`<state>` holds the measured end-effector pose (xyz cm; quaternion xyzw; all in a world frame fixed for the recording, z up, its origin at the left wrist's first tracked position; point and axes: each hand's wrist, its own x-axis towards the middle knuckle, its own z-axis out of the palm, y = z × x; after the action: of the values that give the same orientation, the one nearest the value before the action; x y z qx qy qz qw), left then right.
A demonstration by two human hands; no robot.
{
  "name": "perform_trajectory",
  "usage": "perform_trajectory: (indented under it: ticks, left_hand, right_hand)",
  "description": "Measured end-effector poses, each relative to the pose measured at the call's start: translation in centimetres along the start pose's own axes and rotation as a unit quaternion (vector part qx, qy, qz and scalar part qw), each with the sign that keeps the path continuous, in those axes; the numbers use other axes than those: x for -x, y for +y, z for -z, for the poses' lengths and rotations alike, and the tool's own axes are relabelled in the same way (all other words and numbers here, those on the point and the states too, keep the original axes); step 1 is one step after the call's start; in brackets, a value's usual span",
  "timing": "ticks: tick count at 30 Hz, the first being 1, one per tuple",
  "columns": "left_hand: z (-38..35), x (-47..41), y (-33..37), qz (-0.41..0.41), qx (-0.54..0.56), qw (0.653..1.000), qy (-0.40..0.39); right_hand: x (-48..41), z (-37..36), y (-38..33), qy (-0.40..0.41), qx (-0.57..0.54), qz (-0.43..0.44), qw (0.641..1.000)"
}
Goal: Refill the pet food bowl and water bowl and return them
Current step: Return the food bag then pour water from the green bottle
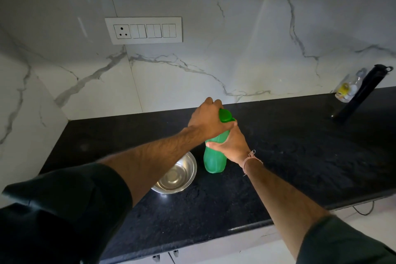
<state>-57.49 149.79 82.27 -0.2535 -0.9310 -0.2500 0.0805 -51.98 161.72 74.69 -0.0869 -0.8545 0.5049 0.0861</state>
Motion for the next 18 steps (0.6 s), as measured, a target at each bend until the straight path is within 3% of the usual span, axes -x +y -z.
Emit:
perform_trajectory:
  ticks: [8,13,18]
  left_hand:
    - [-1.6,0.7,0.8,0.137,0.096,0.98,0.104]
    - [-1.7,1.4,0.5,0.151,0.152,0.97,0.115]
    - [-1.6,3.0,-0.5,0.162,0.173,0.955,0.176]
  right_hand:
    - [-0.1,-1.4,0.2,0.008,-0.004,0.008,1.0]
    - [0.5,-2.1,0.4,0.025,0.005,0.01,1.0]
    - [1.3,-2.9,-0.2,0.033,0.033,0.033,0.998]
